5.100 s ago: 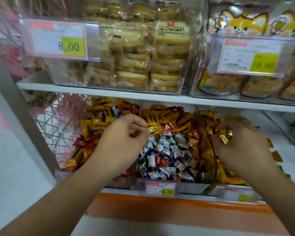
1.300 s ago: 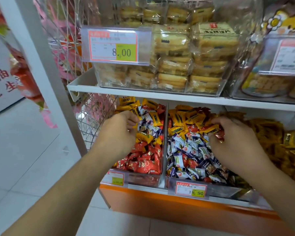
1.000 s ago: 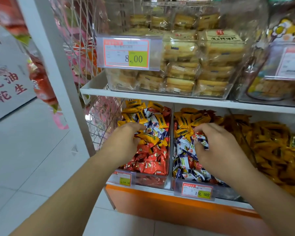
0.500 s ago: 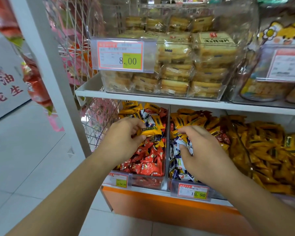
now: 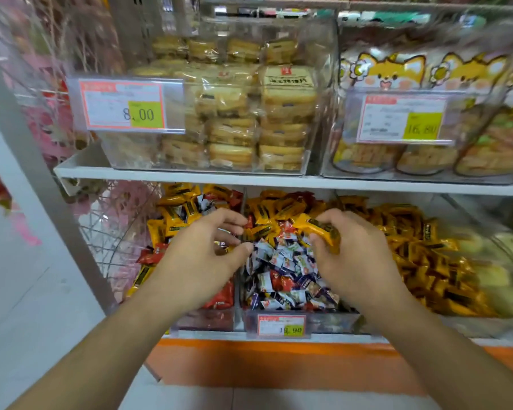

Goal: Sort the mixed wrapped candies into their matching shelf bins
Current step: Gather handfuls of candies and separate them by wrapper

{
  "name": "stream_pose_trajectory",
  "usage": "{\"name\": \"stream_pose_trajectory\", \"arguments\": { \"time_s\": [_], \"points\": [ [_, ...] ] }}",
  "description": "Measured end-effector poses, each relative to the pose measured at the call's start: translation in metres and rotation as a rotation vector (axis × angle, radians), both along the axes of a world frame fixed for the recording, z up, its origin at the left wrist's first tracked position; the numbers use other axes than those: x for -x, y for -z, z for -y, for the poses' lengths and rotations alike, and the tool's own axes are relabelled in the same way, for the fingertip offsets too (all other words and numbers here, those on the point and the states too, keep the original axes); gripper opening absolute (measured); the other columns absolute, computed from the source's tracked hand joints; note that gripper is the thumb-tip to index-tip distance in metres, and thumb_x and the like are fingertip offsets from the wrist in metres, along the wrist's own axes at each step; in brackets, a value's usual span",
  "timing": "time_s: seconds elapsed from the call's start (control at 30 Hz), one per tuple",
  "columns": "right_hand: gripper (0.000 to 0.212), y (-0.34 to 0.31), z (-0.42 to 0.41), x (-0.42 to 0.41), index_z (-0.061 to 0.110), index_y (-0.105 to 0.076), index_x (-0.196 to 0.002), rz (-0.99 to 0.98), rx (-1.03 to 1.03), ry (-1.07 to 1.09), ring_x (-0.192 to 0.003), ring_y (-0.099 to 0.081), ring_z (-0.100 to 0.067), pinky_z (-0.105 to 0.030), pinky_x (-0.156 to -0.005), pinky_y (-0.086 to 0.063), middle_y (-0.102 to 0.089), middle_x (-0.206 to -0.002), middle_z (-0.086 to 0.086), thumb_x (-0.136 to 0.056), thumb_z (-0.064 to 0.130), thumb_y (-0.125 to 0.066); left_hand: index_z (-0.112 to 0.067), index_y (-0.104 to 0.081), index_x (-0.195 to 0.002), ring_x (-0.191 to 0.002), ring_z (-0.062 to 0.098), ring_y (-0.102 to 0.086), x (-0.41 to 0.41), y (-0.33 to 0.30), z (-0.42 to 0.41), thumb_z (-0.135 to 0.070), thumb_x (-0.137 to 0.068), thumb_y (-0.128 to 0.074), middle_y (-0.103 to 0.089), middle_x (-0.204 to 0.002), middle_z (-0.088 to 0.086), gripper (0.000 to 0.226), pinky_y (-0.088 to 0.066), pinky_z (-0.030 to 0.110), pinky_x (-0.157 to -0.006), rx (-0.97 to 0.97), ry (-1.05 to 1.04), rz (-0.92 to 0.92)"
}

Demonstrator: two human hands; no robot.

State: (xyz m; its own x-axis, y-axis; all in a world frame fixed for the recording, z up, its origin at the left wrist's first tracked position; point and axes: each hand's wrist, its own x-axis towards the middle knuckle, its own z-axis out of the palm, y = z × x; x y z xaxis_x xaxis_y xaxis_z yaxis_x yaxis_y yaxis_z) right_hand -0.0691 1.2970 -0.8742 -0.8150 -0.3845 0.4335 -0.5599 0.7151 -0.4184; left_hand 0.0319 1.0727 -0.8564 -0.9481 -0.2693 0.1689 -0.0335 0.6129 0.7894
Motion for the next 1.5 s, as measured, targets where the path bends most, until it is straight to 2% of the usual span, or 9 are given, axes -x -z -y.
{"name": "stream_pose_trajectory", "arguments": {
  "time_s": [0.2, 0.4, 0.5, 0.6, 0.8, 0.97, 1.23, 1.4, 1.5],
  "points": [
    [0.050, -0.002, -0.044, 0.037, 0.005, -0.065, -0.129, 0.073, -0.130, 0.364, -0.118, -0.055, -0.039, -0.046, -0.097, -0.052, -0.069, -0.114, -0.018, -0.096, 0.042, -0.063, -0.036, -0.062, -0.115, -0.100, -0.007, -0.060, 0.006, 0.006, 0.003, -0.030, -0.097, -0.068, -0.064, -0.106, -0.021, 0.020, -0.054, 0.031, -0.088, 0.119, -0.052, -0.004],
    [0.035, -0.002, -0.025, 0.024, 0.011, -0.064, -0.128, 0.096, -0.086, 0.143, -0.121, -0.053, -0.029, -0.037, -0.097, -0.046, -0.061, -0.121, -0.007, -0.098, 0.028, -0.065, -0.029, -0.066, -0.111, -0.095, 0.006, -0.064, 0.006, 0.013, 0.041, -0.011, -0.096, -0.063, -0.066, -0.104, -0.015, 0.023, -0.057, 0.039, -0.087, 0.261, -0.182, 0.003],
    [0.030, 0.000, -0.012, 0.016, 0.014, -0.063, -0.127, 0.118, -0.077, 0.037, -0.121, -0.053, -0.023, -0.032, -0.096, -0.046, -0.059, -0.124, -0.002, -0.098, 0.023, -0.065, -0.024, -0.069, -0.106, -0.092, 0.005, -0.062, -0.001, 0.018, 0.062, -0.007, -0.096, -0.063, -0.066, -0.100, -0.010, 0.021, -0.053, 0.030, -0.083, 0.368, -0.228, 0.063],
    [0.028, 0.001, -0.003, 0.008, 0.019, -0.062, -0.127, 0.153, -0.091, -0.031, -0.124, -0.051, -0.018, -0.031, -0.098, -0.047, -0.057, -0.128, 0.004, -0.100, 0.024, -0.064, -0.037, -0.065, -0.102, -0.094, 0.008, -0.062, -0.004, 0.027, 0.070, -0.009, -0.097, -0.065, -0.067, -0.101, -0.008, 0.028, -0.049, 0.025, -0.078, 0.419, -0.200, 0.170],
    [0.028, 0.005, 0.008, 0.002, 0.020, -0.063, -0.128, 0.160, -0.119, -0.096, -0.124, -0.052, -0.017, -0.030, -0.101, -0.046, -0.058, -0.130, 0.005, -0.100, 0.021, -0.063, -0.040, -0.066, -0.127, -0.090, 0.024, -0.071, 0.002, 0.038, 0.081, -0.015, -0.098, -0.065, -0.072, -0.112, -0.002, 0.038, -0.061, 0.042, -0.076, 0.501, -0.155, 0.350],
    [0.026, 0.009, 0.015, -0.001, 0.019, -0.065, -0.123, 0.153, -0.116, -0.140, -0.125, -0.052, -0.018, -0.033, -0.104, -0.046, -0.061, -0.125, 0.004, -0.098, 0.018, -0.065, -0.029, -0.065, -0.118, -0.104, 0.017, -0.062, 0.010, 0.043, 0.088, -0.014, -0.091, -0.076, -0.061, -0.101, -0.012, 0.032, -0.056, 0.037, -0.089, 0.455, -0.173, 0.318],
    [0.030, 0.006, 0.026, -0.005, 0.024, -0.060, -0.129, 0.145, -0.099, -0.170, -0.129, -0.047, -0.012, -0.032, -0.106, -0.045, -0.057, -0.130, 0.009, -0.099, 0.019, -0.061, -0.035, -0.063, -0.106, -0.090, 0.011, -0.063, 0.002, 0.011, 0.082, -0.026, -0.088, -0.078, -0.065, -0.103, -0.012, 0.026, -0.053, 0.031, -0.074, 0.441, -0.241, 0.166],
    [0.058, -0.003, 0.029, -0.018, 0.032, -0.038, -0.153, 0.148, -0.055, -0.332, -0.140, -0.037, -0.003, -0.021, -0.113, -0.034, -0.042, -0.150, 0.017, -0.101, 0.024, -0.062, -0.037, -0.069, -0.102, -0.092, 0.003, -0.066, -0.006, -0.008, 0.029, -0.023, -0.083, -0.084, -0.069, -0.094, -0.015, 0.027, -0.057, 0.031, -0.081, 0.025, -0.039, 0.012],
    [0.050, -0.005, 0.024, -0.023, 0.032, -0.046, -0.148, 0.101, -0.071, -0.415, -0.131, -0.048, -0.006, -0.029, -0.106, -0.046, -0.050, -0.140, 0.017, -0.100, 0.028, -0.063, -0.034, -0.070, -0.112, -0.095, 0.003, -0.068, 0.001, -0.003, -0.003, -0.022, -0.083, -0.085, -0.072, -0.097, -0.014, 0.035, -0.058, 0.032, -0.089, -0.077, 0.067, 0.037]
  ]
}}
